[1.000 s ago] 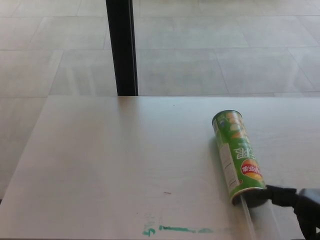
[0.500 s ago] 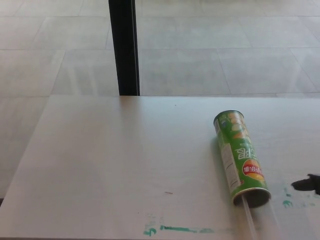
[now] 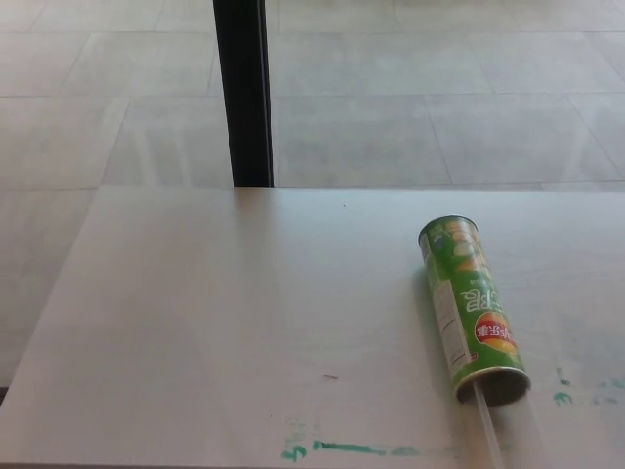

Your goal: Use the finger on the right hand of the robot to pull out the chips tray kept inside a container in the middle of the desk

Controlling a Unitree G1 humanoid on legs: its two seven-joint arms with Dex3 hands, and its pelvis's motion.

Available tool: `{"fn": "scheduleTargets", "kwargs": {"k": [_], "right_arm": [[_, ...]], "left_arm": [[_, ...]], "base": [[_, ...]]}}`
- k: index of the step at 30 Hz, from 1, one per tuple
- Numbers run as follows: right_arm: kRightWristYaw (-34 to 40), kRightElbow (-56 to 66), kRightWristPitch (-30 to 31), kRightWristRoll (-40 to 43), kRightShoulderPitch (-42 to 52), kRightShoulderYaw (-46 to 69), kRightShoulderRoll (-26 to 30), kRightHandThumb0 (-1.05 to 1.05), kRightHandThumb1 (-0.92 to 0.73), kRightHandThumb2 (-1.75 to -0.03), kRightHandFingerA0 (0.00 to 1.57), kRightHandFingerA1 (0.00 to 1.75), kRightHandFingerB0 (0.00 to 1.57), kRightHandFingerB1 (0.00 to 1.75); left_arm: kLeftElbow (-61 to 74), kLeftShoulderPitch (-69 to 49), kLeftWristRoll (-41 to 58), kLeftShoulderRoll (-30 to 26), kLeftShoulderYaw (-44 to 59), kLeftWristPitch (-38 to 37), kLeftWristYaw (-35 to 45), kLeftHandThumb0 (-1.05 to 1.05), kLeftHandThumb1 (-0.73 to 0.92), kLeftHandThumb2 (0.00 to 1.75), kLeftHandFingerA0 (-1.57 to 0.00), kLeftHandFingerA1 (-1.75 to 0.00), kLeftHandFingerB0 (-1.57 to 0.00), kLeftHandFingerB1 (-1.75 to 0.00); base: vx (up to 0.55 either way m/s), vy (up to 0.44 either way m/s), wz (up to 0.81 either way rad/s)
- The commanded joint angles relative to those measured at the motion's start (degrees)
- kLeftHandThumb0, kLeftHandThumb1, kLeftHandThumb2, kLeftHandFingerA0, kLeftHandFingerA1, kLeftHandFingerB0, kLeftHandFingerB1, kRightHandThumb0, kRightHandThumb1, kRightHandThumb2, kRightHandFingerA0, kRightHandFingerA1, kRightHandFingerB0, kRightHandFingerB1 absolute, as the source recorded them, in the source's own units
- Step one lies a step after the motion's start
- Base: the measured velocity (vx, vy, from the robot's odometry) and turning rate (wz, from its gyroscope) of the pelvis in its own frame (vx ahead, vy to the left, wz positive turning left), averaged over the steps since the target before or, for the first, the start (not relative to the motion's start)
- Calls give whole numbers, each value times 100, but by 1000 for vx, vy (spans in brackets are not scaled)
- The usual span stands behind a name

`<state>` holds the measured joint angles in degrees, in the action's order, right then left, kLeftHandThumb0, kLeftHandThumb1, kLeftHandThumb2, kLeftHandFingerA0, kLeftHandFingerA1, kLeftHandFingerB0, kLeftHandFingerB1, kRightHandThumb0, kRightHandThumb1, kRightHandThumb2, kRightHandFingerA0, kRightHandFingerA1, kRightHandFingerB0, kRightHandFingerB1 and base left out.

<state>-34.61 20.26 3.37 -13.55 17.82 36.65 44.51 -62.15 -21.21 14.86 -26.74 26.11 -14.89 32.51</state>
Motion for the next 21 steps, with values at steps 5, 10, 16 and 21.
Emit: {"fn": "scheduleTargets", "kwargs": {"k": [5,10,16,21], "right_arm": [[1215,-1940,-1139,1000,888,1824,-1604,-18,-48,-67,84,172,40,57],[2138,-3923,-1896,813,814,1801,-1958,-20,-47,-68,92,167,43,74],[2695,-4832,-1991,694,700,1596,-2164,-18,-52,-64,91,166,44,78],[3355,-5709,-2365,405,634,1254,-2365,-31,-38,-84,123,135,52,80]], "left_arm": [[-187,27,-12,-104,13,-35,-117,-69,73,62,-39,-67,-37,-43],[-180,36,77,-100,67,12,-31,-67,74,63,-41,-68,-36,-43],[-6,35,39,-55,27,62,-168,-67,73,62,-41,-70,-41,-51],[-89,119,3,-55,-2,34,-209,-67,74,62,-40,-67,-33,-41]], "base": [[0,0,0],[0,0,0],[0,0,0],[0,0,0]]}}
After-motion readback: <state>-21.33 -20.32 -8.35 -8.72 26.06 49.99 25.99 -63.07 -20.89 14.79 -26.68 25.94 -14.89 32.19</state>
